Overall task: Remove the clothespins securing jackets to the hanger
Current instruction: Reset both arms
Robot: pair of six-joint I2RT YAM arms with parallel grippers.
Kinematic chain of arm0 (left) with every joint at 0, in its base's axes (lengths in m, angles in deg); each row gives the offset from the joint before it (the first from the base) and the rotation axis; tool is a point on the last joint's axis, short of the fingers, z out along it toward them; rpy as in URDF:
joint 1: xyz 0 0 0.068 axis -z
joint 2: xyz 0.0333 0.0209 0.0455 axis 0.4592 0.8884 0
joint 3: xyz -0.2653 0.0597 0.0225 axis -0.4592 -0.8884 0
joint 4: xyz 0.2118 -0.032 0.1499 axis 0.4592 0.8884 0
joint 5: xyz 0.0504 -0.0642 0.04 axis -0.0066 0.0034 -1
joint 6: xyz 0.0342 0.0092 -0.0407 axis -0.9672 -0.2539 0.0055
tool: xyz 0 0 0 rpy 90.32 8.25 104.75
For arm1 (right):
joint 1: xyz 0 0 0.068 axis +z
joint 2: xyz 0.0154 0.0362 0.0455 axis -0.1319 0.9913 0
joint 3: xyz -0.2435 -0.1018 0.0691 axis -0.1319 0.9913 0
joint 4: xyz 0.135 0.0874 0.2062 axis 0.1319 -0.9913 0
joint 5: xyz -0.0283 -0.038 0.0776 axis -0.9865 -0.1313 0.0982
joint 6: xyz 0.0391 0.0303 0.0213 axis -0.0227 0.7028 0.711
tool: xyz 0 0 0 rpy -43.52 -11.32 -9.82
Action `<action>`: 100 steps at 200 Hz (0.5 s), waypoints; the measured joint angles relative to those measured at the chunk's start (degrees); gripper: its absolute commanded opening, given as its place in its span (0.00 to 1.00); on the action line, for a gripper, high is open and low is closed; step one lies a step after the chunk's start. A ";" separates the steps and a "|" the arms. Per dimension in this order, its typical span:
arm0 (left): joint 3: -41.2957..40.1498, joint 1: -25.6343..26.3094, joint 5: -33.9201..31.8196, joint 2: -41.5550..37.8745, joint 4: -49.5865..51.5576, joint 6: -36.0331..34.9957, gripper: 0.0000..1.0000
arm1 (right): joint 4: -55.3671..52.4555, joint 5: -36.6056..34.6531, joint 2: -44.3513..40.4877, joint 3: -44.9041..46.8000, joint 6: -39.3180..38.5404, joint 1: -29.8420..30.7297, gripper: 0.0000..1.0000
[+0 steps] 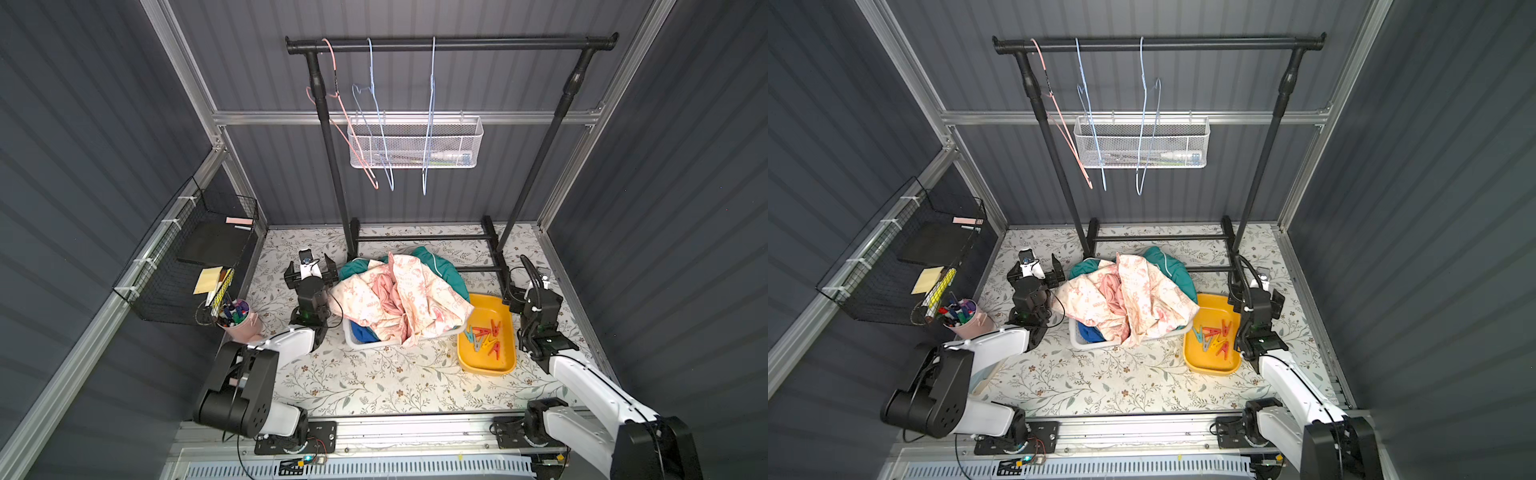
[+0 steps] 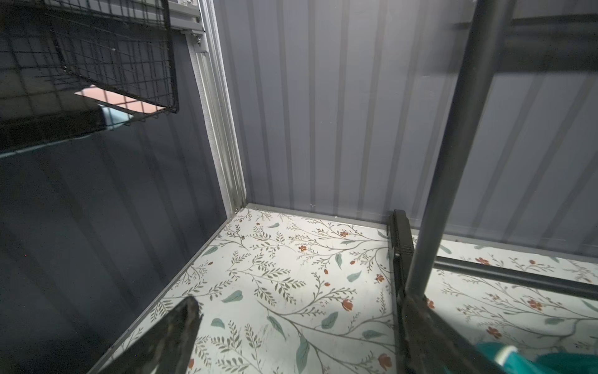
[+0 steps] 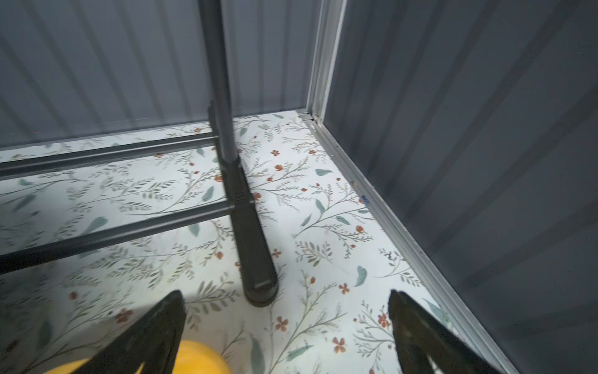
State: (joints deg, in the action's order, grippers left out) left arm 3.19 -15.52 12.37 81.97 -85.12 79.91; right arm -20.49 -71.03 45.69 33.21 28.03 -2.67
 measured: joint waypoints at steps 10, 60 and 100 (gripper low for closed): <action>-4.07 -0.87 0.68 2.73 -8.96 -0.44 0.99 | 3.87 1.05 2.71 0.98 -0.35 -1.38 0.99; -14.27 -6.43 6.84 10.45 -24.09 -0.87 0.99 | 16.96 9.46 18.14 4.02 -1.92 -5.77 0.99; -10.73 -6.23 8.85 10.16 -30.08 -1.36 0.99 | 12.72 15.02 13.75 -0.68 0.26 -5.29 0.99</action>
State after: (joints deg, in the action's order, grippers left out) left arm -7.54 -21.75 21.22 92.14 -115.20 78.55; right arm -7.77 -56.02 59.43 32.53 28.29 -7.96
